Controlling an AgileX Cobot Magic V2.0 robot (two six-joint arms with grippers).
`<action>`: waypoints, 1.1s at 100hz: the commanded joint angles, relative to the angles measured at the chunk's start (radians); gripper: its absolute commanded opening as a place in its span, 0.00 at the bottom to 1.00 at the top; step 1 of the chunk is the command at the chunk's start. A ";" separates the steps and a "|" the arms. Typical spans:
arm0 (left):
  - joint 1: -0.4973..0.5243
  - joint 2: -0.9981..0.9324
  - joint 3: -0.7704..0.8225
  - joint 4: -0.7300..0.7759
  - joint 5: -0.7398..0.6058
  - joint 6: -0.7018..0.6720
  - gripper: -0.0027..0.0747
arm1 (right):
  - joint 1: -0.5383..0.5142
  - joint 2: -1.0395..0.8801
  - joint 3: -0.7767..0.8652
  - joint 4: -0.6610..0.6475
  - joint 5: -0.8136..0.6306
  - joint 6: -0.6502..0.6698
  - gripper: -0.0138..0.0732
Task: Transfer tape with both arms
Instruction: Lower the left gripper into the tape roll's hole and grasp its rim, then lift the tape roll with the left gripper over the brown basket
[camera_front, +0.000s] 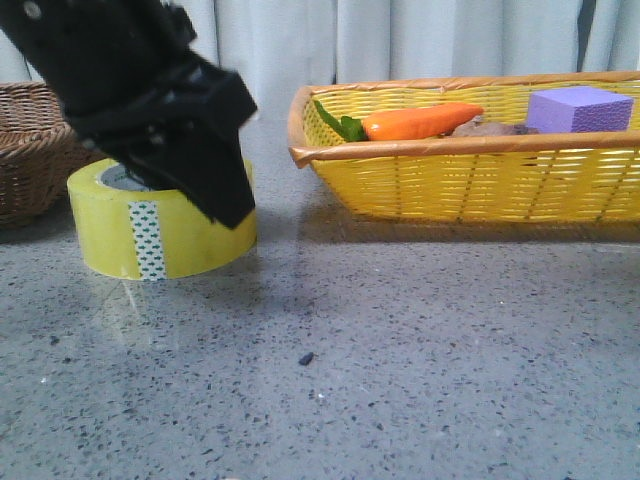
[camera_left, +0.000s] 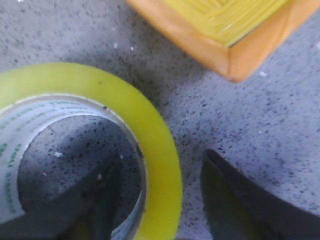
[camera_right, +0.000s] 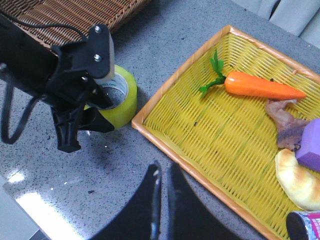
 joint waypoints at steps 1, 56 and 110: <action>-0.008 -0.002 -0.032 0.001 -0.032 0.003 0.47 | -0.007 -0.028 -0.017 -0.027 -0.072 0.007 0.08; -0.008 0.025 -0.032 0.001 -0.032 0.003 0.14 | -0.007 -0.030 -0.017 -0.033 -0.070 0.007 0.08; -0.008 0.021 -0.315 0.089 0.176 0.005 0.13 | -0.007 -0.030 -0.017 -0.035 -0.070 0.007 0.08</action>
